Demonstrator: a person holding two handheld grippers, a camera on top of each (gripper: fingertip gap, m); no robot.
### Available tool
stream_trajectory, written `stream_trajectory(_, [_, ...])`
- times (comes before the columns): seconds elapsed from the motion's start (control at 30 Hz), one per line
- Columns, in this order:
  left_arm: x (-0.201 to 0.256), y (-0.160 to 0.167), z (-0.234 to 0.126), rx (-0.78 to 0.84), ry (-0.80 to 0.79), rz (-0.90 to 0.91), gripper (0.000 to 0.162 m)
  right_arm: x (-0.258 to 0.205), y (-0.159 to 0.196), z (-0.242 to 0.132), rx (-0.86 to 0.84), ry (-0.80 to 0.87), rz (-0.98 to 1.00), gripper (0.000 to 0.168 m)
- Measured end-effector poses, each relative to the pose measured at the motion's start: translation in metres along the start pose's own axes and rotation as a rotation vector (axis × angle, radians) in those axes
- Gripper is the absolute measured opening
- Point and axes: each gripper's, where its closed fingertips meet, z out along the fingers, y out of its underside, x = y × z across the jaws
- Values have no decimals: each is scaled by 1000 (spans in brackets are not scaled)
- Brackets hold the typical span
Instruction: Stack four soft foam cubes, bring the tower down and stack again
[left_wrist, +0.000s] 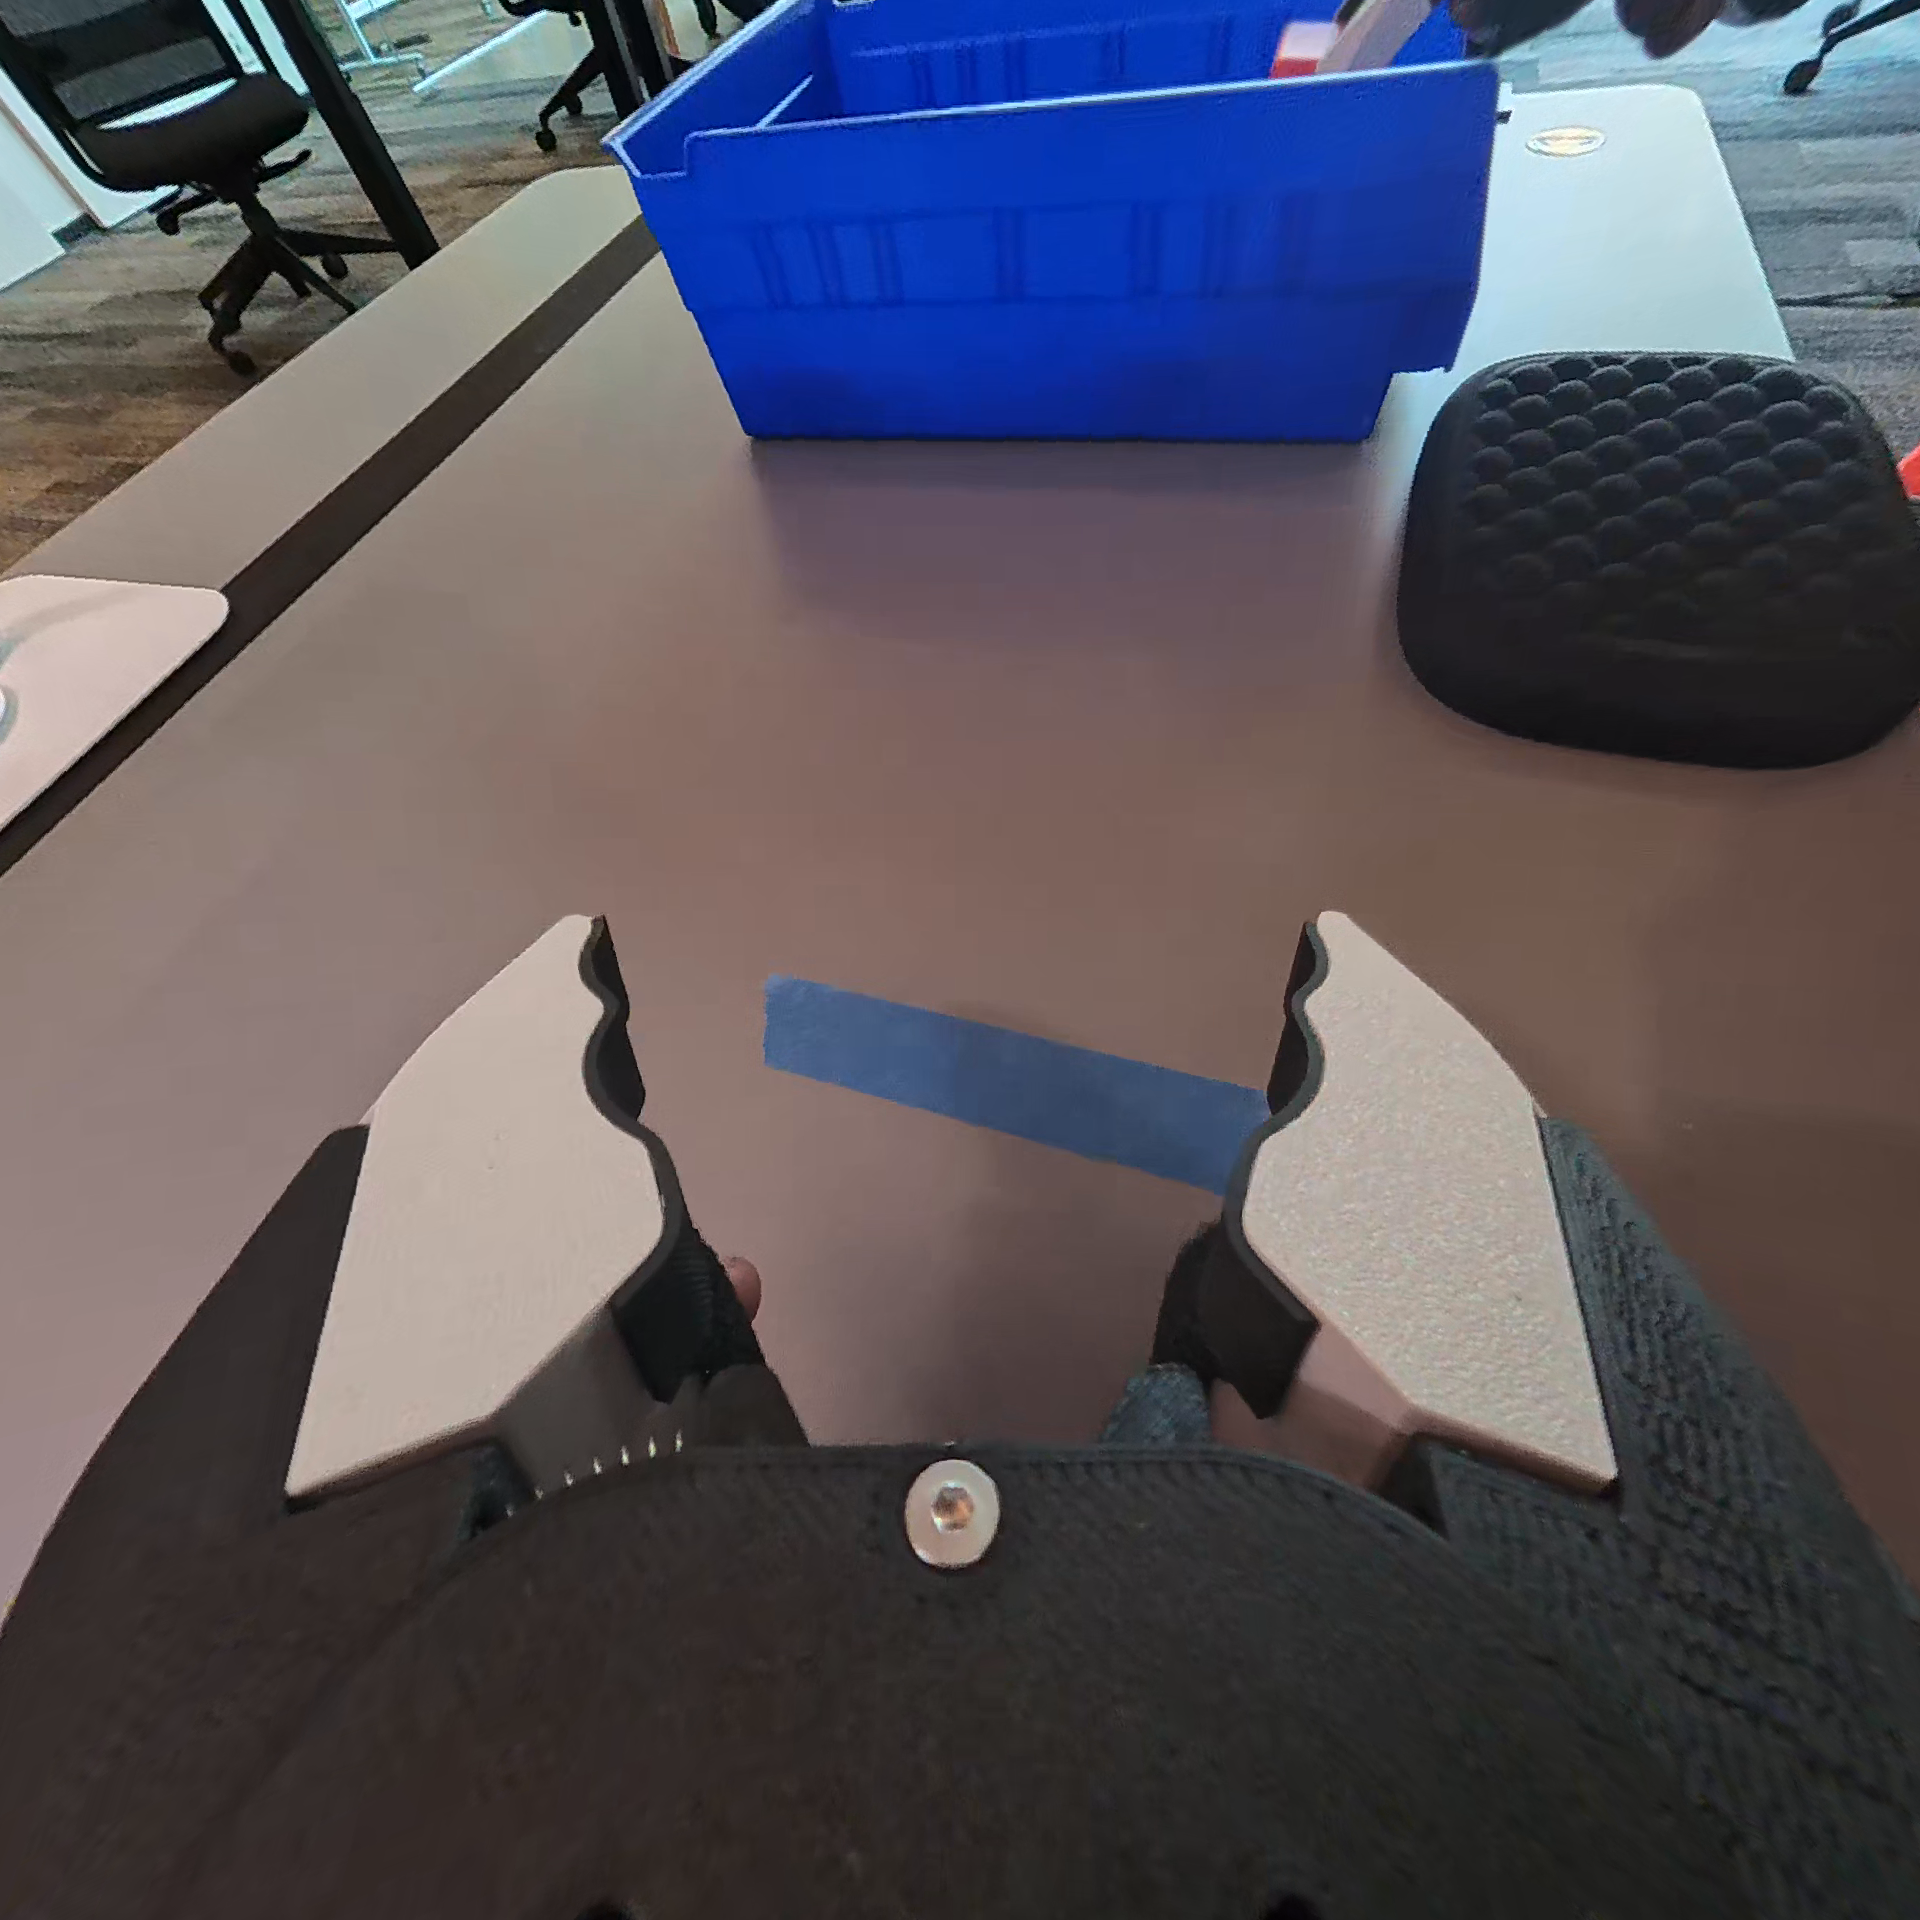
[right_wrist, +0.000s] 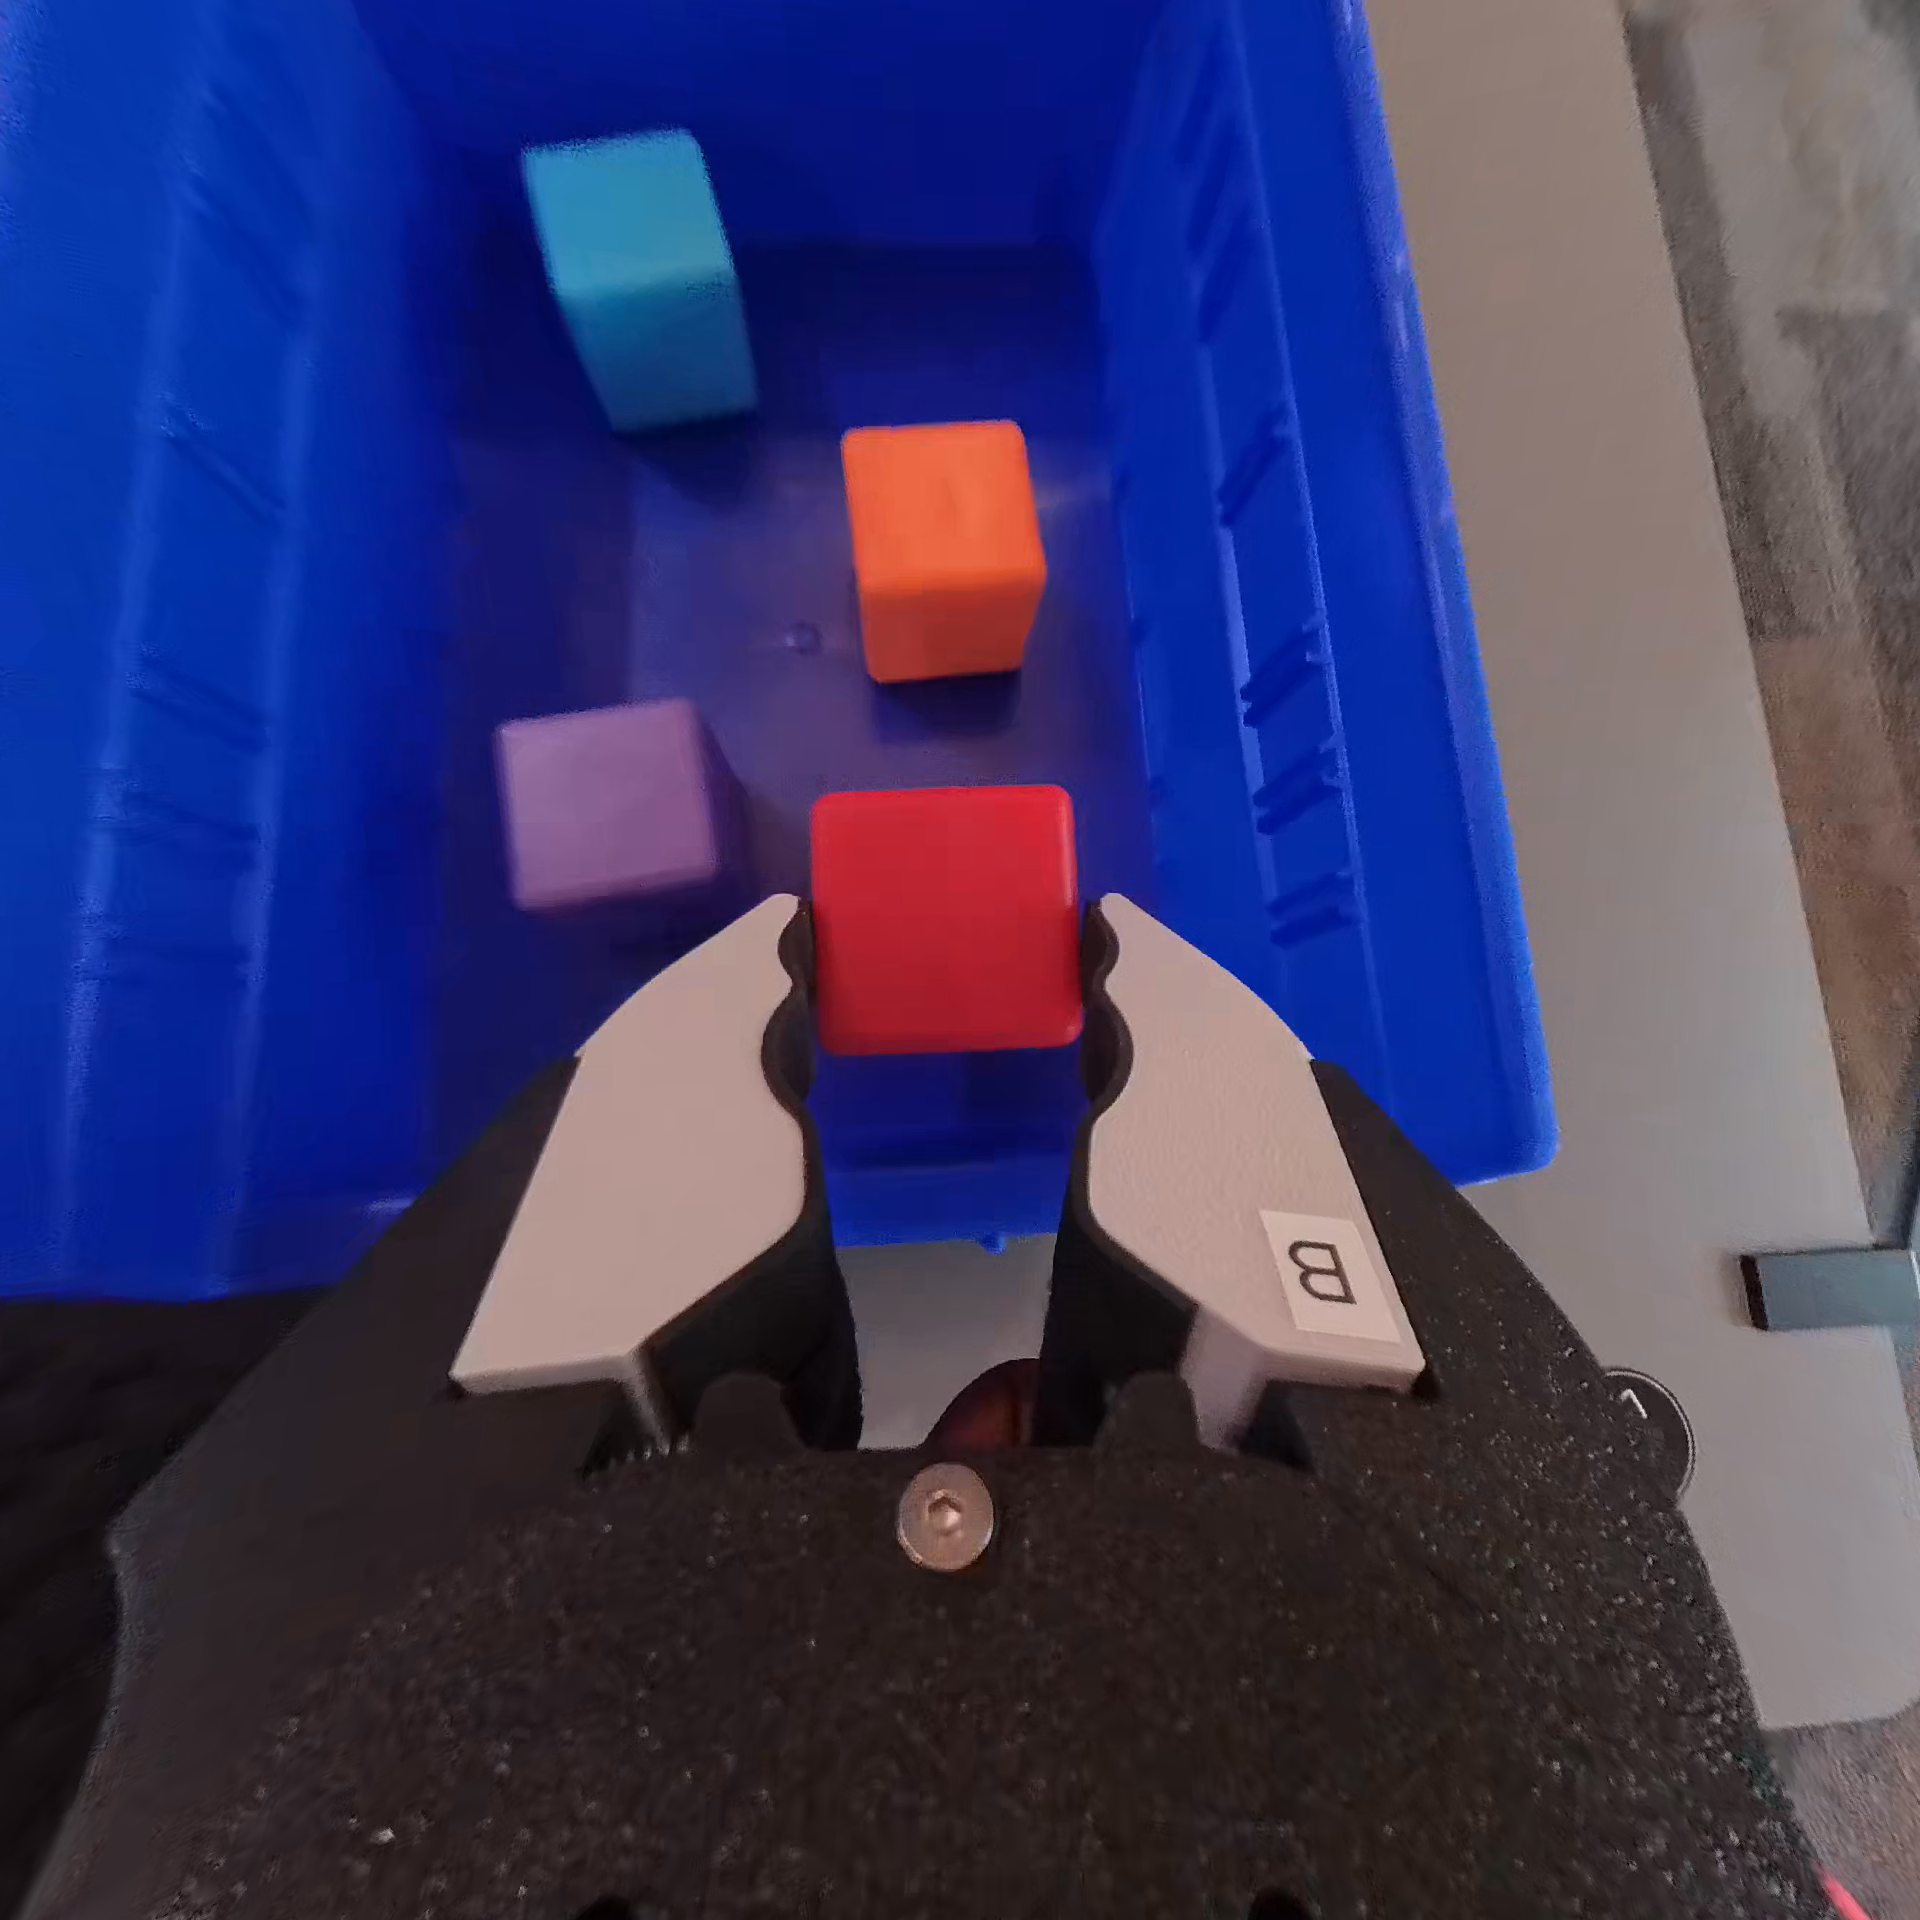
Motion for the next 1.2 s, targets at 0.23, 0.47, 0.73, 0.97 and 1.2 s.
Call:
stream_trajectory(0.23, [-1,6,2,-21,0,-13,118,2,16,23,-99,-5,32,50])
stream_trajectory(0.47, [-7,12,3,-72,-39,-12,116,-5,5,20,-20,-60,59,64])
stream_trajectory(0.73, [-12,-40,-95,-45,-556,-106,94,-17,-39,-44,348,-31,100,81])
stream_trajectory(0.97, [-14,44,-204,-348,-842,-419,67,-98,-38,-53,232,-179,-72,91])
stream_trajectory(1.2, [-12,103,-191,-458,-739,-556,47,-130,-11,-19,11,-141,-195,75])
